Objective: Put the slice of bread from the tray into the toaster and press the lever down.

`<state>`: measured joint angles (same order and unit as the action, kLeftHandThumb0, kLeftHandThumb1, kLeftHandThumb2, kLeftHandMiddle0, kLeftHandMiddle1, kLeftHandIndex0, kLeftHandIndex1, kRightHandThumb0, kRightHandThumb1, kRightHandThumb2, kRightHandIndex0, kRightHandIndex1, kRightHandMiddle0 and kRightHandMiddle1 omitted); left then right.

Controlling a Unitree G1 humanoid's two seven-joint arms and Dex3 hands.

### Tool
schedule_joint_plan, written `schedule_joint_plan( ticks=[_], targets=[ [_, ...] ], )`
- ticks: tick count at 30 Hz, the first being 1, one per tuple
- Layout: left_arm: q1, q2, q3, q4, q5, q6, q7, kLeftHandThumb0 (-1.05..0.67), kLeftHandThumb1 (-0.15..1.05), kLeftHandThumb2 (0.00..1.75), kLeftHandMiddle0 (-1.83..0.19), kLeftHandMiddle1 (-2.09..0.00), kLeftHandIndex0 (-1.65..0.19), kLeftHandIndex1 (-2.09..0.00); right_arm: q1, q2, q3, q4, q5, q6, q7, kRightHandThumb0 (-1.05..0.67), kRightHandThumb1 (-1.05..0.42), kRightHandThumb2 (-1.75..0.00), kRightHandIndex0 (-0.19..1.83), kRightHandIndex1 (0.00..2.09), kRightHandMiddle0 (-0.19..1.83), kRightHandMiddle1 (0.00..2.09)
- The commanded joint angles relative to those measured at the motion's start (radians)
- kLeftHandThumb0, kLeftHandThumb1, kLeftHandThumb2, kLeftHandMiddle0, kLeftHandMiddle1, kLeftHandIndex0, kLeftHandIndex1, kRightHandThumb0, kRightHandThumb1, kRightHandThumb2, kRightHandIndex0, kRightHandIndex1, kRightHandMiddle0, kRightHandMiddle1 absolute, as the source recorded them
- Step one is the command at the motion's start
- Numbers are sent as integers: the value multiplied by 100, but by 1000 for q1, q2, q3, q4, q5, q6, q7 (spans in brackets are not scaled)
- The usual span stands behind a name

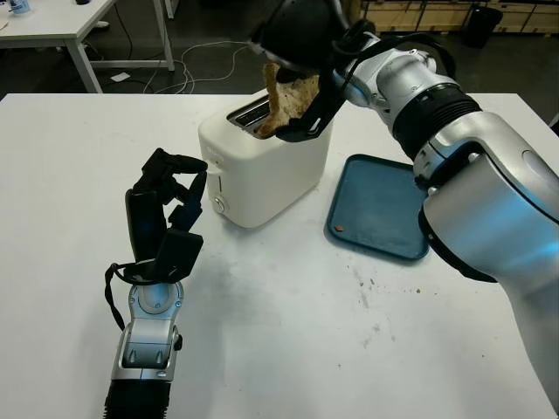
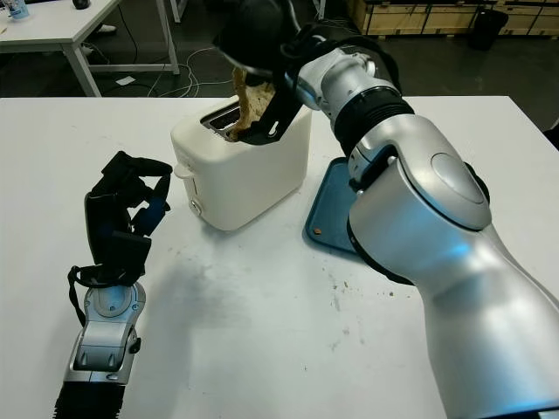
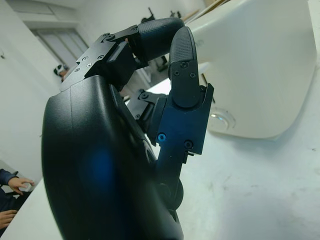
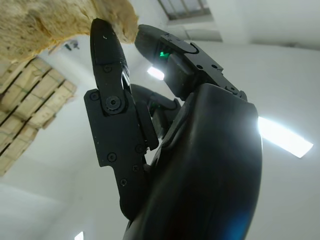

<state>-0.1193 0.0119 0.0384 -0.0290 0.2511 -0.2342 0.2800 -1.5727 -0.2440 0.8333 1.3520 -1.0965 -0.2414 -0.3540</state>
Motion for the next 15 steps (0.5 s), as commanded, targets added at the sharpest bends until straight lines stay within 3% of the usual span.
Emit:
schedule_joint_plan(
  ticks=[1,3,7,15],
  targets=[
    [6,0,-3,4,8,-7,6,-49,92,28,-78,-175,-66,-147,-49,-19,-15,2,26,8,53,-64,-84,-1,17,66,35,19],
    [6,2,-2,6,5,-12,4,-48,92,28,-78,-175,-66,-147,-65,-31,-37,1,49,-19,119,-62,-77,-1,4,56,31,8],
    [5,1,2,4,-5,-7,0,-49,92,27,-78,-175,-67,-147,-107,-50,-96,0,112,-39,289,-63,-71,0,0,27,25,1],
    [5,4,0,0,5,-3,2,-50,92,29,-78,-175,-66,-148,-137,-127,-233,-16,256,-78,495,-65,-64,0,0,29,23,1]
  ],
)
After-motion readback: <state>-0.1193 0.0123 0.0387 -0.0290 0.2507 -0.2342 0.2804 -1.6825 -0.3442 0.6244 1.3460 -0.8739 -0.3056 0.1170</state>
